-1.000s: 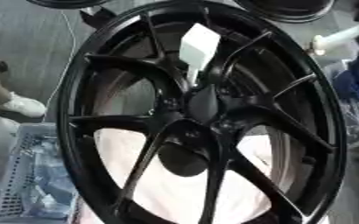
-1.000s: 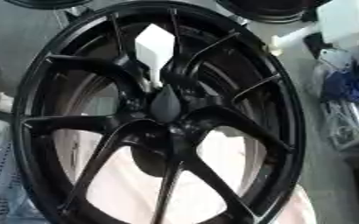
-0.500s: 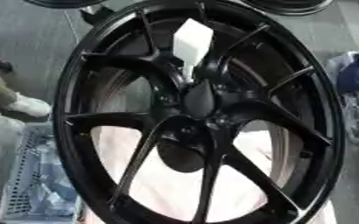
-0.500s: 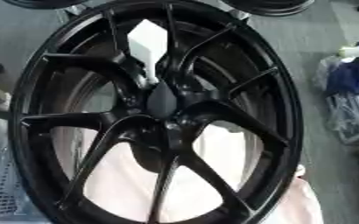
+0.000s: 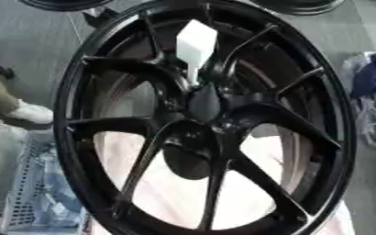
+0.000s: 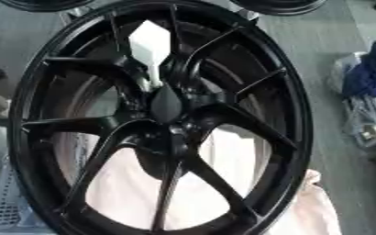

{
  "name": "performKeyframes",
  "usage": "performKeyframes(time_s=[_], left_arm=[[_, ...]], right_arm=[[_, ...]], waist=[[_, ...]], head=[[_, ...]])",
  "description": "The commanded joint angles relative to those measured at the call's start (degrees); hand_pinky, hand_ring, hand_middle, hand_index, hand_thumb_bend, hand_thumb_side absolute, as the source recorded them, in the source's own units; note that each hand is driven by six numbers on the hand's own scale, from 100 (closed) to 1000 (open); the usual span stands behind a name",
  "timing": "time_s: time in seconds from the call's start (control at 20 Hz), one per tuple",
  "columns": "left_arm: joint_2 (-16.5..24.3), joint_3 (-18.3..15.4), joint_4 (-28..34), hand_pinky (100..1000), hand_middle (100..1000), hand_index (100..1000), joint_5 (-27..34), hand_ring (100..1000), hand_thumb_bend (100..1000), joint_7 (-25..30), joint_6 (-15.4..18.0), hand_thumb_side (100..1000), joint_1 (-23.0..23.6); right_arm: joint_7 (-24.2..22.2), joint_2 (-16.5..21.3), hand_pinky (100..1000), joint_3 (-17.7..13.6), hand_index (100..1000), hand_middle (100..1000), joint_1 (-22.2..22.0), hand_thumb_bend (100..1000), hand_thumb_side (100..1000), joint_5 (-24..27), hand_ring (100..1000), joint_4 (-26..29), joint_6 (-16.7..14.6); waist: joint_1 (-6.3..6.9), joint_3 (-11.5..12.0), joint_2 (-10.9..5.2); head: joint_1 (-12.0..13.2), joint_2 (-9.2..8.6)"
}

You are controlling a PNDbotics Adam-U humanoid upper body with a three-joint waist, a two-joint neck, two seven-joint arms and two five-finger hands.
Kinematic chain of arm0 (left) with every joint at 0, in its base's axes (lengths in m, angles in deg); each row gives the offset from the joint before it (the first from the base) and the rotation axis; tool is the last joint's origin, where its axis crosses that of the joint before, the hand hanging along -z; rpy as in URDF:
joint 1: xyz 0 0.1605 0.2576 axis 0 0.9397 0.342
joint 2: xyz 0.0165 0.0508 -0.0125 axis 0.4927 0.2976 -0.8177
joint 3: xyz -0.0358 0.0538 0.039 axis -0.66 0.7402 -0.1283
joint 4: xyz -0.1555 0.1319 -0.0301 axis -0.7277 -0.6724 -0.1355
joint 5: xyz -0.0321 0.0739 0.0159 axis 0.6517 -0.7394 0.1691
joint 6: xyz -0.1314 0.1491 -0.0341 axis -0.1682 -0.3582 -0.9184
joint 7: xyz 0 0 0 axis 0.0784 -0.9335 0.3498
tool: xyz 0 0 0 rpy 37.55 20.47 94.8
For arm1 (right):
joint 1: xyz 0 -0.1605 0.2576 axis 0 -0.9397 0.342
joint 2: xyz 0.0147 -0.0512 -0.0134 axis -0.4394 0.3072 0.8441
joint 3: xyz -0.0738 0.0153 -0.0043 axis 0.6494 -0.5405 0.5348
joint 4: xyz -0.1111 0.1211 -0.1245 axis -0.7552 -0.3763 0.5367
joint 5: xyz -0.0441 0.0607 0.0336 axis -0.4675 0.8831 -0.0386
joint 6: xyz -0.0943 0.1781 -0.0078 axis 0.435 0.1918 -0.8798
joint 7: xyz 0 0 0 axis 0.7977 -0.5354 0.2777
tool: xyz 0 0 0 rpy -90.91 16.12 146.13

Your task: Pull the pin out of the wheel hub.

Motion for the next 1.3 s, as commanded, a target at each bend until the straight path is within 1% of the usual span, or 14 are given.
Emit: performKeyframes(time_s=[0.05, 0.2, 0.25, 0.3, 0.35, 0.4, 0.45, 0.5, 0.55, 0.65, 0.9, 1.0, 1.1, 1.3], left_arm=[[0.5, -0.4, 1.2, 767, 656, 757, -0.1, 760, 100, 0.0, -0.2, 729, 0.0], [0.4, -0.4, 1.2, 767, 656, 757, 0.0, 760, 100, 0.0, -0.2, 729, 0.0], [0.4, -0.4, 1.2, 768, 656, 757, 0.0, 760, 100, 0.0, -0.2, 728, 0.0], [0.4, -0.4, 1.2, 768, 656, 757, 0.0, 760, 100, 0.1, -0.2, 728, 0.0], [0.3, -0.4, 1.2, 768, 656, 757, 0.0, 760, 100, 0.1, -0.2, 728, 0.0], [0.3, -0.4, 1.2, 768, 656, 757, 0.0, 760, 100, 0.1, -0.2, 728, 0.0], [0.3, -0.4, 1.2, 768, 657, 757, 0.0, 760, 100, 0.1, -0.2, 727, 0.0], [0.3, -0.4, 1.2, 768, 657, 757, 0.1, 760, 100, 0.1, -0.2, 727, 0.0], [0.2, -0.3, 1.2, 768, 657, 757, 0.1, 761, 100, 0.1, -0.2, 727, 0.0], [0.2, -0.3, 1.2, 768, 657, 757, 0.1, 761, 100, 0.2, -0.2, 727, 0.0], [0.0, 0.0, 1.2, 769, 657, 757, 0.3, 761, 100, 0.5, -0.2, 726, -0.2], [0.1, 0.1, 1.2, 770, 658, 757, 0.3, 761, 100, 0.7, -0.2, 724, -0.4], [0.2, 0.2, 1.2, 770, 658, 757, 0.2, 761, 100, 0.9, -0.1, 722, -0.6], [0.1, 0.5, 1.2, 771, 658, 757, 0.2, 761, 100, 1.2, -0.1, 722, -0.8]], right_arm=[[-0.2, -0.1, 758, -1.4, 917, 888, -0.5, 338, 100, -0.1, 918, -0.4, 0.3], [0.3, -0.8, 750, -1.7, 909, 877, -0.7, 314, 100, 0.3, 910, -0.3, -0.2], [0.8, -0.9, 742, -1.7, 898, 857, -0.7, 286, 100, 0.5, 897, -0.1, -0.3], [1.4, -1.1, 740, -1.7, 896, 852, -0.7, 277, 100, 0.7, 894, 0.3, -0.5], [2.3, -1.2, 729, -1.8, 886, 837, -0.6, 235, 100, 1.0, 881, 0.8, -0.7], [3.3, -1.4, 724, -1.7, 880, 829, -0.6, 216, 100, 1.3, 875, 1.5, -1.0], [4.7, -1.6, 709, -1.7, 861, 803, -0.5, 130, 117, 1.7, 854, 2.5, -1.3], [6.4, -1.8, 704, -1.5, 857, 795, -0.2, 112, 130, 2.0, 846, 3.1, -1.9], [8.0, -1.9, 688, -1.3, 848, 775, 0.0, 100, 159, 2.4, 829, 3.4, -2.8], [11.4, -2.4, 673, -0.7, 836, 756, 0.8, 100, 170, 3.3, 813, 3.6, -5.5], [18.5, -4.3, 631, 2.4, 796, 707, 3.3, 100, 232, 6.6, 777, 3.6, -13.3], [20.1, -4.9, 625, 3.6, 788, 698, 4.3, 100, 220, 7.1, 770, 3.7, -16.2], [21.0, -5.6, 622, 4.7, 783, 694, 5.2, 100, 214, 6.4, 767, 3.7, -18.4], [22.6, -7.2, 611, 6.9, 775, 682, 7.1, 100, 221, 5.6, 760, 3.7, -21.6]], waist=[[0.10, -0.2, -1.87], [0.17, -0.3, -2.01], [0.19, -0.3, -2.06], [0.21, -0.4, -2.11], [0.23, -0.4, -2.16], [0.26, -0.4, -2.21], [0.31, -0.4, -2.27], [0.35, -0.4, -2.33], [0.39, -0.4, -2.38], [0.41, -0.4, -2.46], [0.51, -0.2, -2.61], [0.62, -0.1, -2.68], [0.76, 0.0, -2.74], [1.03, 0.1, -2.83]], head=[[0.4, 0.44], [0.7, 0.41], [0.8, 0.40], [0.9, 0.40], [0.9, 0.41], [0.9, 0.41], [1.0, 0.39], [1.0, 0.40], [1.1, 0.44], [1.3, 0.52], [1.3, 0.57], [1.2, 0.61], [1.1, 0.67], [0.9, 0.86]])
